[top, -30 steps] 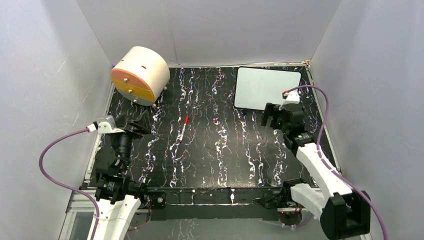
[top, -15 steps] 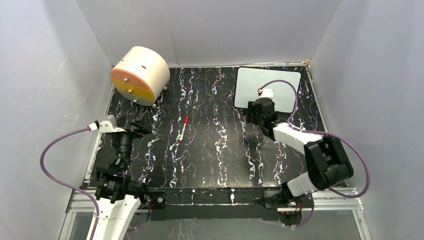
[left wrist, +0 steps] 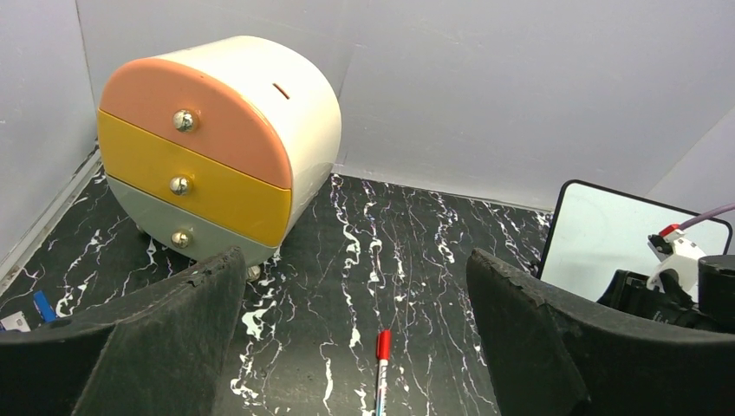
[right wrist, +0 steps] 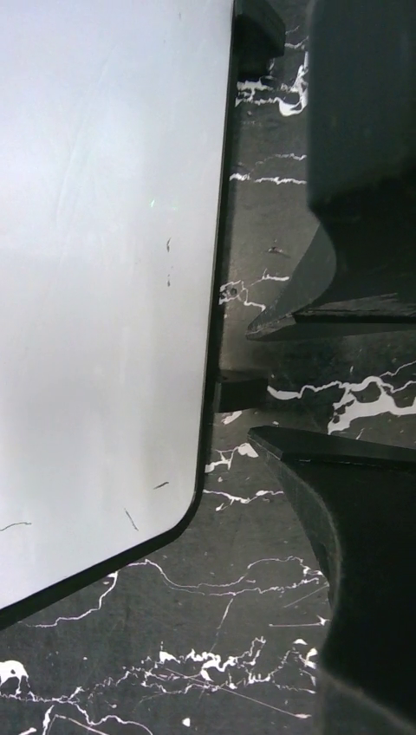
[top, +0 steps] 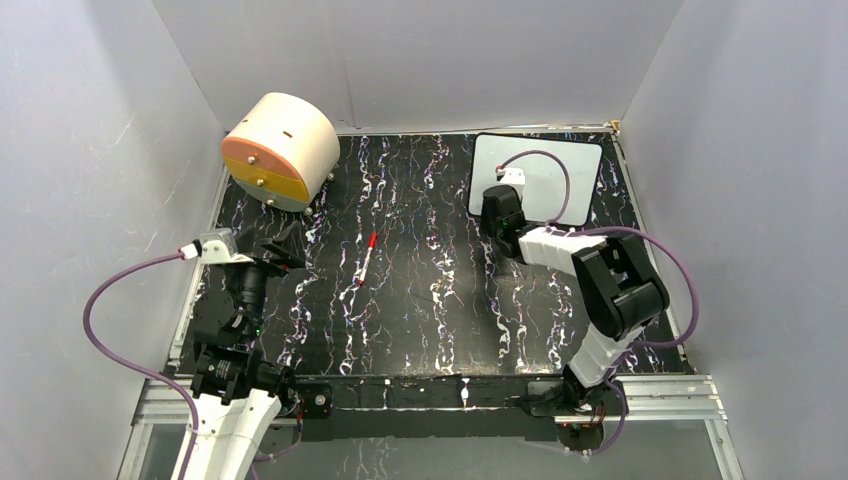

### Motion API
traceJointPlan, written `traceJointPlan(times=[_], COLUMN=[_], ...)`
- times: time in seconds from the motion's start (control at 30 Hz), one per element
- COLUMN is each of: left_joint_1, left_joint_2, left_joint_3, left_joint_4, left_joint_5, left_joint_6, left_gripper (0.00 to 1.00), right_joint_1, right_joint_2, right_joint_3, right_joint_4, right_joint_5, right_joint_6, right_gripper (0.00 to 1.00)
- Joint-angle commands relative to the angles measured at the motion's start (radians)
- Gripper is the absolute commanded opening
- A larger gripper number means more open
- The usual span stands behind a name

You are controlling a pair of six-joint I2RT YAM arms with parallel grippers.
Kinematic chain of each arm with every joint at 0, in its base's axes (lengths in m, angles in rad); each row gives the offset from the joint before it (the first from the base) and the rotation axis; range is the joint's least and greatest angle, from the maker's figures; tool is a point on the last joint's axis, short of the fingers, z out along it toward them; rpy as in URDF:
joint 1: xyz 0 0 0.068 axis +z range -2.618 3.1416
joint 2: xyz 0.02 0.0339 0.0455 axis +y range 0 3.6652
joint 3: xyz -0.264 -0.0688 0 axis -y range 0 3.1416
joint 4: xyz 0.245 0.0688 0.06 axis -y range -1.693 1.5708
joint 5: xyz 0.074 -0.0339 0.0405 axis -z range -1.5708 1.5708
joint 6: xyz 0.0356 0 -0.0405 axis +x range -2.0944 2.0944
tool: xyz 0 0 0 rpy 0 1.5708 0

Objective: Write a sentence on the whiteboard
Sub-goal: Move the whiteboard to the center of the board.

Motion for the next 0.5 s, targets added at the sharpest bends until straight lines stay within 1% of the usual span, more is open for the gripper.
traceJointPlan(times=[0.0, 0.1, 0.47], left_joint_1=[-0.007, -0.007, -0.008], left_joint_2=[0.008, 0.01, 0.011], left_joint_3=[-0.006, -0.006, -0.007], left_joint_4=[0.029, 0.03, 0.032], left_joint_5=[0.0, 0.0, 0.006], left_joint_6=[0.017, 0.019, 0.022], left_gripper=[0.95, 0.95, 0.95], right_joint_1=[0.016, 0.021, 0.034], right_joint_2=[0.053, 0.085, 0.16], right_joint_3=[0.072, 0.094, 0.142], right_joint_4=[0.048, 0.048, 0.046], right_joint_5=[0.079, 0.108, 0.147], right_joint_6=[0.034, 0.036, 0.028], right_gripper=[0.47, 0.45, 0.26])
